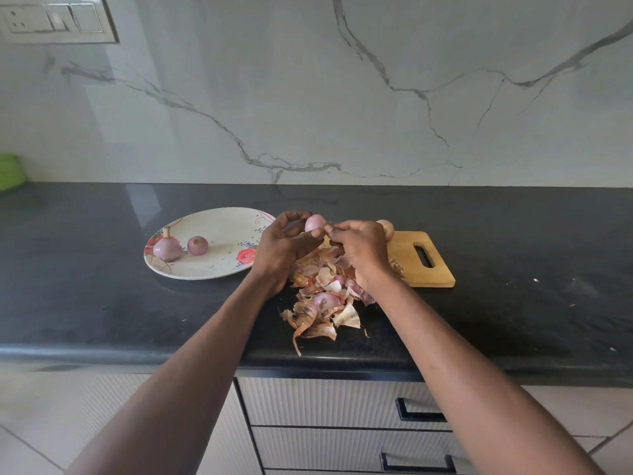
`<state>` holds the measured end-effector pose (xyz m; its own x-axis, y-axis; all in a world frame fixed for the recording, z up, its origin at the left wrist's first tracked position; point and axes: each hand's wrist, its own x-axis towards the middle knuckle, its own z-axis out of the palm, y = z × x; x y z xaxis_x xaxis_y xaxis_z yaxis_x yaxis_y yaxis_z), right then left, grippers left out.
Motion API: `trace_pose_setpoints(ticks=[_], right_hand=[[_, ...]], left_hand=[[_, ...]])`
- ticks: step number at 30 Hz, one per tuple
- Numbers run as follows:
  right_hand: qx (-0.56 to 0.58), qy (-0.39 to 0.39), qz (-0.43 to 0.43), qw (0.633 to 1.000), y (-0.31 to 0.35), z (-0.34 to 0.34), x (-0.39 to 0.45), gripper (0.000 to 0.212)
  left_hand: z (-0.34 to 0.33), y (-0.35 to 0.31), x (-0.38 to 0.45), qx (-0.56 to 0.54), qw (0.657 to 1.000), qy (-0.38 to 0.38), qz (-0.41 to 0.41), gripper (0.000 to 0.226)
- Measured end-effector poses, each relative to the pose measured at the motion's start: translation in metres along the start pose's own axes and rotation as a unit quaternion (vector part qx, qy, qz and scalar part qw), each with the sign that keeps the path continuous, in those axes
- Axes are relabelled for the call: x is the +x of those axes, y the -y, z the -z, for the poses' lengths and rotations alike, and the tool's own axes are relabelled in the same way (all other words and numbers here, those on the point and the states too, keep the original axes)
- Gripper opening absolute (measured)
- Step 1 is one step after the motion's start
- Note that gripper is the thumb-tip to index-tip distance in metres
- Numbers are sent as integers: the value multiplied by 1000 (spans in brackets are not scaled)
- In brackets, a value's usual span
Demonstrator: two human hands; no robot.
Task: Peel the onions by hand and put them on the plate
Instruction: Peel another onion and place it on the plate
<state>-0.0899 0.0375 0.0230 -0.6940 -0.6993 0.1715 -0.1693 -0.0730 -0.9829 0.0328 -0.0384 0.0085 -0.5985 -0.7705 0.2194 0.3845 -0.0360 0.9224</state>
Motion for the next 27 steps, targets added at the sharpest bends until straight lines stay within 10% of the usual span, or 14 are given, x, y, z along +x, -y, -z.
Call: trace_pose_setpoints(ticks=[12, 27], right_hand=[[-216, -12, 114, 970, -4, -11, -4, 9], [-130, 8, 182, 975, -3, -1, -1, 16]], left_hand=[[-1, -1, -1, -46, 999, -3, 14, 39], [2, 0, 4, -43, 997, -33, 46, 23]])
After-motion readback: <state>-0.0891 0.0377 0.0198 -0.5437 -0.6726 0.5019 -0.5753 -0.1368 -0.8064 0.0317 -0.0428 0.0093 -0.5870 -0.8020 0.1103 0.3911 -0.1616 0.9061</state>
